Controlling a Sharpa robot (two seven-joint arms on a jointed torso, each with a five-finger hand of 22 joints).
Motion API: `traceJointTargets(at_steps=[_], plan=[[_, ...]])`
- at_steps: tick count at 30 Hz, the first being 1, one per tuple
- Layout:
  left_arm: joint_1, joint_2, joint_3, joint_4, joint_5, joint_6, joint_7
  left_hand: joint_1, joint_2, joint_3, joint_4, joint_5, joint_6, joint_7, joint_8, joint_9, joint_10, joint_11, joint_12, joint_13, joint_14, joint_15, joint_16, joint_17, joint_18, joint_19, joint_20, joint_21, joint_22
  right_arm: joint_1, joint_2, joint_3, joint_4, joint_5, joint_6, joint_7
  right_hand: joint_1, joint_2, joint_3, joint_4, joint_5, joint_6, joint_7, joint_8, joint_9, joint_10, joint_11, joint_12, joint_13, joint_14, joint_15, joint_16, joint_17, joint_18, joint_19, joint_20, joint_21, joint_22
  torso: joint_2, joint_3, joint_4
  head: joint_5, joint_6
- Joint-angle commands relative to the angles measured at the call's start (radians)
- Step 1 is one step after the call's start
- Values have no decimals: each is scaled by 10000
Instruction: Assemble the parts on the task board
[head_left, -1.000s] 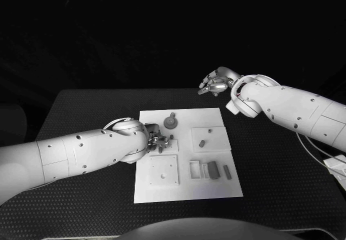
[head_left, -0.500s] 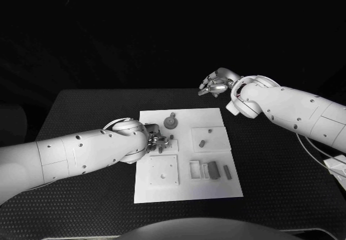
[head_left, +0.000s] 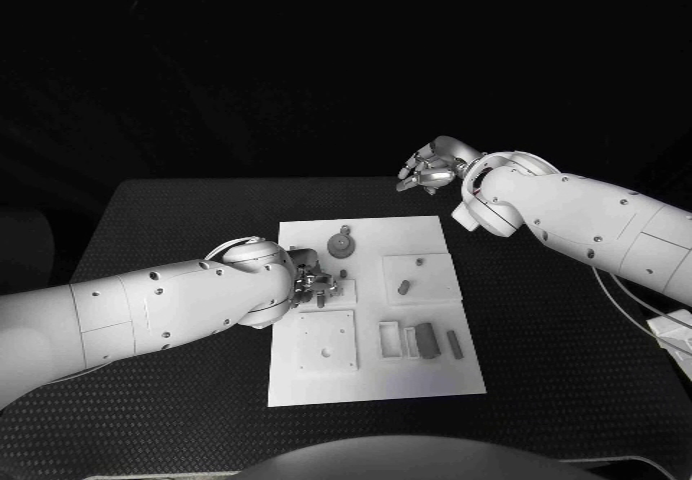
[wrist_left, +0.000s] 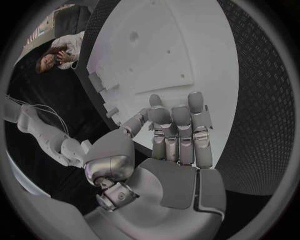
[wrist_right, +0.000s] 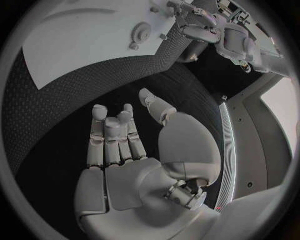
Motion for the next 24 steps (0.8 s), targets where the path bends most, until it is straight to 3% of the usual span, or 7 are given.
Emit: traceJointTargets(at_steps=[1,24], plan=[[-44,26,-22,44,158,62,182,22,-122,10,74,-76,6,17,-63,-17,28,47,-56,-11,15,-79,-31,-15,-77,28,-63,-72,181,-6,8,6,-3,4,145,48,-88,51,-44,-2,-41,17,69,-63,14,-62,26,8,-10,-62,2,-20,-10,142,-41,6,-38,123,4,-1,0,-1,0],[-43,-38,-4,24,89,-97,217,6,-188,-2,167,-164,9,16,-63,-18,30,45,-55,-15,20,-85,-28,-22,-80,40,-68,-84,181,-40,16,6,-30,6,174,49,-94,51,-46,1,-42,16,70,-64,14,-62,27,8,-11,-62,3,-19,-10,142,-41,7,-38,123,5,-12,3,-4,0]])
